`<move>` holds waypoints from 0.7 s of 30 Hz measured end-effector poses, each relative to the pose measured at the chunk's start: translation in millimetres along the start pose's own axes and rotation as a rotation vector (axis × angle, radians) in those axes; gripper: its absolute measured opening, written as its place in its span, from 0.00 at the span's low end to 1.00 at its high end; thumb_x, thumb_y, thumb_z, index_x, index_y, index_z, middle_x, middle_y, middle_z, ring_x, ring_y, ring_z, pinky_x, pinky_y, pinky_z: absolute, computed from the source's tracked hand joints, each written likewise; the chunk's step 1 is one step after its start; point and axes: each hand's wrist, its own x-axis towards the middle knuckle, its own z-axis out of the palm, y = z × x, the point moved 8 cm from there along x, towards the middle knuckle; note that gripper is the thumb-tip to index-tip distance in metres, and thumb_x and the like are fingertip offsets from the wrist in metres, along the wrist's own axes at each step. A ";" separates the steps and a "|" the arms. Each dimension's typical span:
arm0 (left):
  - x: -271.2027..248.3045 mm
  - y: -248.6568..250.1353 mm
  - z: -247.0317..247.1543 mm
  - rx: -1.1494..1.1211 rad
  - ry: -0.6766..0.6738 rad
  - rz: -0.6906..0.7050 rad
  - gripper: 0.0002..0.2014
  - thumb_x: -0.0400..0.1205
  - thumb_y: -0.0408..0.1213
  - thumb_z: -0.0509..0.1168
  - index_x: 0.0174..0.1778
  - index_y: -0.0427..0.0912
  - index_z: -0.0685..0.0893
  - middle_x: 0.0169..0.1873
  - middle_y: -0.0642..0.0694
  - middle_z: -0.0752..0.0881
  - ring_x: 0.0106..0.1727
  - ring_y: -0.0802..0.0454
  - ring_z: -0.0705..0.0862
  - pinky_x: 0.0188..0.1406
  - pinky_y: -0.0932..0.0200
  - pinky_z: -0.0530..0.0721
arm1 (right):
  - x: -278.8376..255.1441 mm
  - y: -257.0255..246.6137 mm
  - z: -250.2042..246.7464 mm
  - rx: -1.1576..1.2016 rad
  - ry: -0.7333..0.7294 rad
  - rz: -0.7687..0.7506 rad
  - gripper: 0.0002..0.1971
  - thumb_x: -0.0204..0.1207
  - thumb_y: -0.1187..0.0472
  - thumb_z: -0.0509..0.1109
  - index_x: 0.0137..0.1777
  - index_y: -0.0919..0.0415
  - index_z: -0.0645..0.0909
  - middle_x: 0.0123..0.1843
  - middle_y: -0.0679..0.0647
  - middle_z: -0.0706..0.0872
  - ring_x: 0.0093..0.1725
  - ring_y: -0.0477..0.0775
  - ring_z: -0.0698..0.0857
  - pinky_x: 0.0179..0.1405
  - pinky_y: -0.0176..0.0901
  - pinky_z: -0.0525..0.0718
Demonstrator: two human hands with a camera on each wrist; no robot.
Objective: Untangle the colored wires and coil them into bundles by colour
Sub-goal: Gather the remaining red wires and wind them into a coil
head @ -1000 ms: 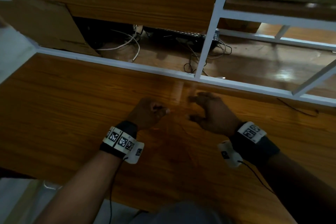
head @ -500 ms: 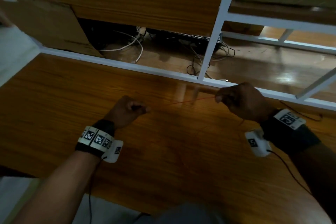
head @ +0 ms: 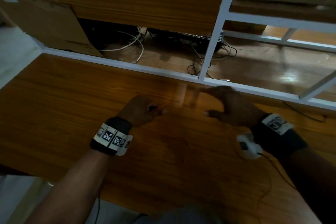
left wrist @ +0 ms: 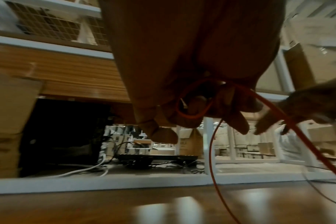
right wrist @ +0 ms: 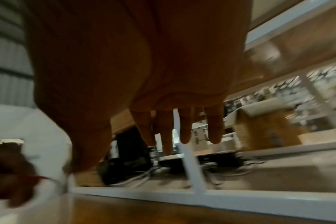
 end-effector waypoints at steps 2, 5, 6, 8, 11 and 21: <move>6.4 20.0 6.2 0.046 -0.014 0.120 0.14 0.83 0.55 0.65 0.44 0.49 0.90 0.24 0.54 0.81 0.26 0.61 0.79 0.35 0.58 0.77 | 16.0 -45.3 14.8 0.120 -0.019 -0.100 0.30 0.85 0.44 0.68 0.83 0.55 0.72 0.81 0.55 0.77 0.79 0.55 0.74 0.79 0.56 0.73; 11.0 31.0 4.8 0.047 0.013 0.181 0.12 0.84 0.51 0.65 0.49 0.49 0.90 0.33 0.52 0.87 0.34 0.60 0.82 0.72 0.57 0.63 | 39.5 -75.7 39.0 0.299 -0.090 -0.113 0.23 0.88 0.55 0.67 0.81 0.57 0.75 0.71 0.52 0.87 0.68 0.52 0.85 0.69 0.55 0.84; 11.3 30.9 2.6 0.040 0.033 0.195 0.10 0.84 0.49 0.65 0.49 0.50 0.90 0.34 0.53 0.87 0.36 0.59 0.82 0.75 0.56 0.58 | 44.1 -76.7 40.6 0.345 -0.067 -0.119 0.21 0.88 0.56 0.68 0.79 0.57 0.77 0.63 0.51 0.91 0.59 0.52 0.89 0.61 0.58 0.88; 8.9 24.6 1.7 0.069 0.043 0.191 0.09 0.85 0.48 0.65 0.50 0.51 0.90 0.35 0.55 0.85 0.38 0.59 0.81 0.76 0.51 0.61 | 46.6 -75.9 40.9 0.353 -0.042 -0.146 0.20 0.85 0.54 0.72 0.75 0.56 0.81 0.51 0.47 0.92 0.49 0.48 0.89 0.53 0.57 0.89; 3.7 21.4 3.0 0.116 0.038 0.212 0.10 0.85 0.50 0.65 0.53 0.54 0.90 0.40 0.55 0.83 0.43 0.57 0.78 0.56 0.51 0.76 | 46.3 -78.4 45.1 0.245 -0.043 -0.228 0.25 0.82 0.46 0.74 0.77 0.49 0.79 0.58 0.47 0.84 0.58 0.48 0.80 0.57 0.46 0.80; -6.3 -18.0 -0.4 -0.387 0.125 0.020 0.09 0.83 0.34 0.70 0.55 0.52 0.89 0.48 0.61 0.88 0.47 0.67 0.87 0.45 0.71 0.84 | 29.7 -54.6 7.5 0.110 0.263 -0.337 0.05 0.80 0.53 0.77 0.46 0.54 0.90 0.63 0.50 0.83 0.64 0.55 0.79 0.62 0.64 0.80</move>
